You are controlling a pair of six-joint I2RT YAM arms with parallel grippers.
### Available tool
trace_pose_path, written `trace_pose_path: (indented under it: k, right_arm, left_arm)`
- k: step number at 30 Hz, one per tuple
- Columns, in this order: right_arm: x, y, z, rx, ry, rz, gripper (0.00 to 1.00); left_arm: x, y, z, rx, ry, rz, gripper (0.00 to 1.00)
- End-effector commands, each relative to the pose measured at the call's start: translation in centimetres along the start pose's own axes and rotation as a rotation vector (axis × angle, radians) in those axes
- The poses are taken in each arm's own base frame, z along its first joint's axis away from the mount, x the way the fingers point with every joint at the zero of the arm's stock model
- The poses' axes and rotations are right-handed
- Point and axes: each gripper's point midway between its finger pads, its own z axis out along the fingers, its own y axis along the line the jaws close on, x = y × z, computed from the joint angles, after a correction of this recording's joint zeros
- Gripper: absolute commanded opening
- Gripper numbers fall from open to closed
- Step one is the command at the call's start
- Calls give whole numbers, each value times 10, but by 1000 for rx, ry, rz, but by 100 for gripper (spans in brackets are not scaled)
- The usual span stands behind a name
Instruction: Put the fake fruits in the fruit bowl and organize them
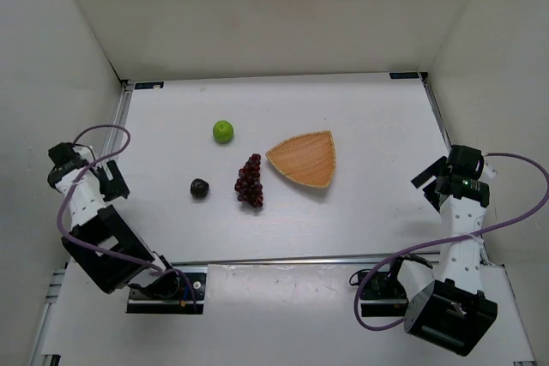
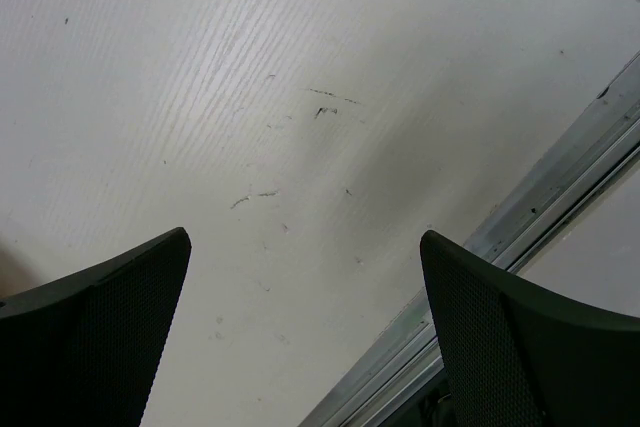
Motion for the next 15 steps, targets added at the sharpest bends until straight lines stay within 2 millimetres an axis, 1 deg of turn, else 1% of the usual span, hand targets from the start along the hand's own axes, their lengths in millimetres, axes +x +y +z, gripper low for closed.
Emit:
trace_pose_path:
  k: [1,2,4,5,6,7,8,9,10,11,12,13,14,15]
  right_arm:
    - [-4,4,-2,-28,-19,-11,99]
    - [-4,4,-2,-28,-19,-11,99]
    - [-1,8,-2,-56,-3,-22,99]
    - [1,12,-3,-80,11,-23,99]
    - [3,15,-4,-93,18,-23,99]
    - [5,17,-3,-106,36,-25,99]
    - [5,22,-4,-131,38,-24,99]
    - [9,31,-3,-168,46,-42,99]
    - [13,41,-4,-216,68,-55,99]
    - [15,48,-6,-244,70,-72,99]
    - [22,58,-7,-269,83,-115,99]
    - [24,66,-9,-293,77,-139,99]
    - [30,70,-9,-302,95,-166,99]
    - [36,84,-13,-337,105,-218,99]
  left_arm:
    - [-17,-32,-25,175,-122,102,100]
    - [-15,-53,-30,231,-123,176,100]
    - [-21,-81,-40,290,-149,300,100]
    - [-24,-93,-43,282,-158,356,100]
    - [-31,-119,-52,257,-178,475,100]
    - [-32,-134,-54,246,-175,541,100]
    - [-33,-150,-50,234,-154,598,100]
    - [-32,-178,-55,221,-169,710,100]
    - [-48,-199,-68,225,-217,741,100]
    - [-51,-217,-58,220,-188,787,100]
    - [-57,-234,-59,218,-198,806,100]
    - [-77,-265,-78,245,-271,826,100]
    - [-82,-280,-78,255,-270,846,100]
    - [-81,-298,-59,255,-217,863,100]
